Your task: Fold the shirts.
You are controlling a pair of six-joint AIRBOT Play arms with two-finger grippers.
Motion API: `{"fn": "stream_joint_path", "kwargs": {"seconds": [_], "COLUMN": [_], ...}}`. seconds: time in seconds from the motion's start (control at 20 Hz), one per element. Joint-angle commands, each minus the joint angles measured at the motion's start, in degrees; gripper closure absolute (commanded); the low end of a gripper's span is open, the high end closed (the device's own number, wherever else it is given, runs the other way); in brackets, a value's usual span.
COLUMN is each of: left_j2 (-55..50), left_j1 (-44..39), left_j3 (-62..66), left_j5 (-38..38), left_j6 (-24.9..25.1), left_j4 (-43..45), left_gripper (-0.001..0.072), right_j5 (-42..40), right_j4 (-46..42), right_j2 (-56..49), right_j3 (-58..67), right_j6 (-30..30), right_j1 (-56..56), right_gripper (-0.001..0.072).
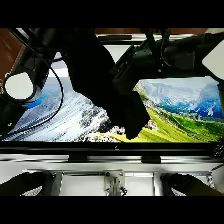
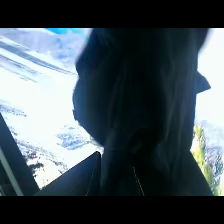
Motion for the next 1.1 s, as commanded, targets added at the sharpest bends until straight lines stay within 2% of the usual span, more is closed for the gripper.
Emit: {"fn": "stream_joint_path", "kwargs": {"seconds": [0.0,0.1,0.15,0.2,0.4,0.6,0.65,0.7,0.9,0.95,1.05], "left_j2": [0.13,0.15,0.2,0.22,0.46,1.2,1.38,1.46,1.42,1.44,1.44], "left_j1": [0.15,0.15,0.15,0.15,0.17,0.15,0.15,0.17,1.42,1.73,2.05], "left_j3": [0.02,0.02,0.02,0.02,0.26,0.26,0.24,0.24,0.04,0.04,0.07], "left_j5": [2.14,2.38,2.38,2.4,2.38,2.38,2.36,2.36,1.92,0.44,-3.8], "left_j6": [-0.33,-0.33,-0.35,-0.35,-0.33,-0.33,-0.31,-0.28,-0.28,-0.28,-0.28], "left_j4": [-0.24,-0.24,-0.24,-0.24,-0.24,-0.24,-0.26,-0.24,-0.26,-0.24,-0.24], "left_gripper": [0.0663,0.0662,0.0663,0.0663,0.0662,0.0663,0.0663,0.0662,0.0652,0.062,0.0605], "right_j5": [-2.23,-2.67,-2.67,-2.62,-2.51,-3.85,-5.33,-7.21,-12.7,-13.66,-15.28], "right_j4": [-0.48,-0.87,-0.81,-0.72,3.45,1.75,1.2,1.38,2.82,2.71,2.67], "right_j2": [0.07,0.07,0.07,-0.11,-1.79,-4.15,-4.48,-4.5,-3.45,-3.02,-2.27], "right_j3": [0.02,0.0,0.0,0.0,-0.07,-0.07,-0.07,-0.07,-0.04,-0.04,-0.04], "right_j6": [-0.04,-0.02,0.02,0.37,1.49,1.49,1.38,0.66,-2.36,-3.1,-3.26], "right_j1": [0.09,0.09,0.09,0.09,0.11,0.09,0.09,0.09,0.09,0.09,0.09], "right_gripper": [0.0414,0.0413,0.0371,0.0296,0.0292,0.0296,0.0435,0.0643,0.0642,0.0642,0.0643]}}
